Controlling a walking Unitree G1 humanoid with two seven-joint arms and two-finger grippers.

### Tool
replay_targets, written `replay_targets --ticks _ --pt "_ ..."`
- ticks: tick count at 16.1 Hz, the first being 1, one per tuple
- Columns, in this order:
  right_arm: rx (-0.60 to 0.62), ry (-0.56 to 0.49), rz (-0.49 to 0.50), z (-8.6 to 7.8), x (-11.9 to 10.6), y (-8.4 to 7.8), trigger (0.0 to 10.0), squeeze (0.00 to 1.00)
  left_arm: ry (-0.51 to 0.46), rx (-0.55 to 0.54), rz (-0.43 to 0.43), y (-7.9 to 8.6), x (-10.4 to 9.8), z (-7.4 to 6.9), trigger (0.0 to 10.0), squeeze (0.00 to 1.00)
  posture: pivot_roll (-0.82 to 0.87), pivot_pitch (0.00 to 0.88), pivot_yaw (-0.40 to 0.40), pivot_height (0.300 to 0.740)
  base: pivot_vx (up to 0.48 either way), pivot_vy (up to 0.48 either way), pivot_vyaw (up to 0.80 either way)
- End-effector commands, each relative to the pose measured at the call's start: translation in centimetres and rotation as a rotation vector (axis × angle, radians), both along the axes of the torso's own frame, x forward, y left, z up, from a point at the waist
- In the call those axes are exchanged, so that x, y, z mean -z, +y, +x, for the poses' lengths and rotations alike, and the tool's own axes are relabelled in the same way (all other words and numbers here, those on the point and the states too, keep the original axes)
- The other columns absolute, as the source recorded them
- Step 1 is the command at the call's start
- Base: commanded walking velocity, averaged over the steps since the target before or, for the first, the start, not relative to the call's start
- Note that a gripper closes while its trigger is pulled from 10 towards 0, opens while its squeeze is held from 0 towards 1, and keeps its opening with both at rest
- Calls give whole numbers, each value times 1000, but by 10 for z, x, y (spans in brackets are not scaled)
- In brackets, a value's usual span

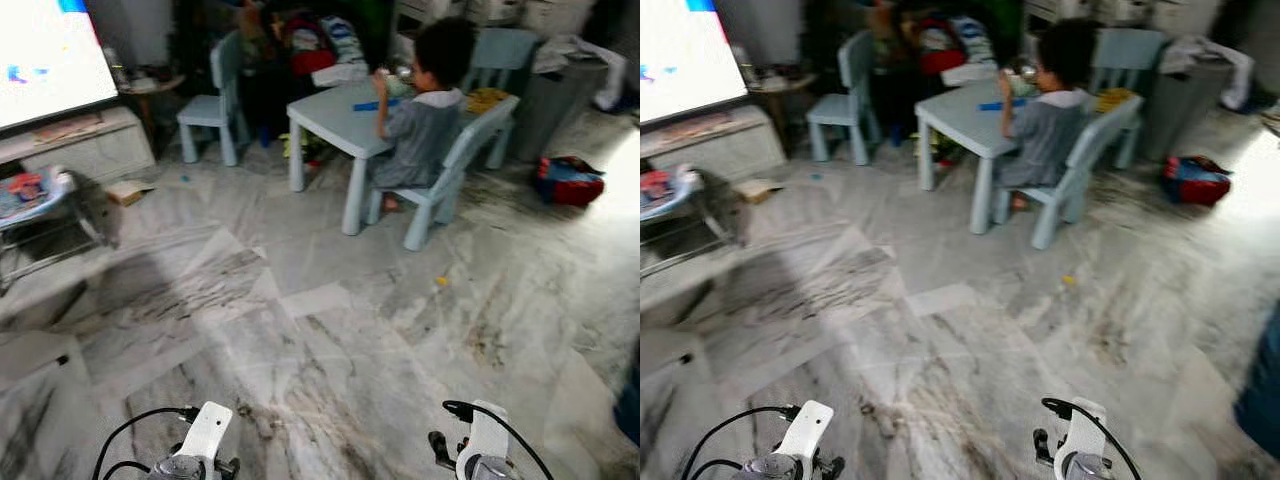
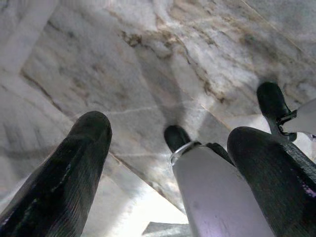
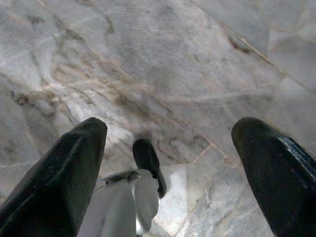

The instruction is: Hang keys on a hook

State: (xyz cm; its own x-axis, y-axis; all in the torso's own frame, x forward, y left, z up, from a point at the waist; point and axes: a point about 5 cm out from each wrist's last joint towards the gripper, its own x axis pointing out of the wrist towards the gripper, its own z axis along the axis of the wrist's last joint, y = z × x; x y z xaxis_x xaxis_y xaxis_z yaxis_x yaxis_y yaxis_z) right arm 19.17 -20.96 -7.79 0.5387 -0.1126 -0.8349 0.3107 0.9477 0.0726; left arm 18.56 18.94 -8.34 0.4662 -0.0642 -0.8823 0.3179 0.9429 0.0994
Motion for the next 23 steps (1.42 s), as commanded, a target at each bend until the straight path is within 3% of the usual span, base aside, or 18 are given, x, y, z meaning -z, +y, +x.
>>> replay_targets --ticks 1,8,11,13,16,17,21,23 --pt "0 0 0 2 -1 0 10000 0 -11 2 3 1 -1 1 10000 0 -87 0 -5 740 0 0 -731" --pt "-103 -17 73 8 -2 16 10000 0 -28 8 18 1 -2 4 10000 0 -86 0 -6 740 0 0 -727" --pt "-106 -19 84 9 -2 16 10000 0 -70 -146 -60 0 -6 12 10000 0 -86 0 -8 740 0 0 -483" --pt "-110 -22 87 10 -3 16 10000 0 -99 -192 -63 0 -9 17 10000 0 -82 0 -11 740 0 0 0" --pt "-129 -43 44 13 -5 14 10000 0 -99 -186 -61 0 -9 18 10000 0 -75 0 -12 740 0 0 0" --pt "-168 -58 -63 16 -8 8 10000 0 -96 -176 -59 -1 -9 17 10000 0 -75 0 -12 740 0 0 0" --pt "-13 -83 -243 17 -11 -2 10000 0 -82 -158 -38 -2 -7 15 10000 0 -77 0 -10 740 0 0 0" --pt "-7 -83 -304 17 -13 -4 10000 0 -81 -157 -39 -1 -8 17 10000 0 -79 0 -8 740 0 0 0"
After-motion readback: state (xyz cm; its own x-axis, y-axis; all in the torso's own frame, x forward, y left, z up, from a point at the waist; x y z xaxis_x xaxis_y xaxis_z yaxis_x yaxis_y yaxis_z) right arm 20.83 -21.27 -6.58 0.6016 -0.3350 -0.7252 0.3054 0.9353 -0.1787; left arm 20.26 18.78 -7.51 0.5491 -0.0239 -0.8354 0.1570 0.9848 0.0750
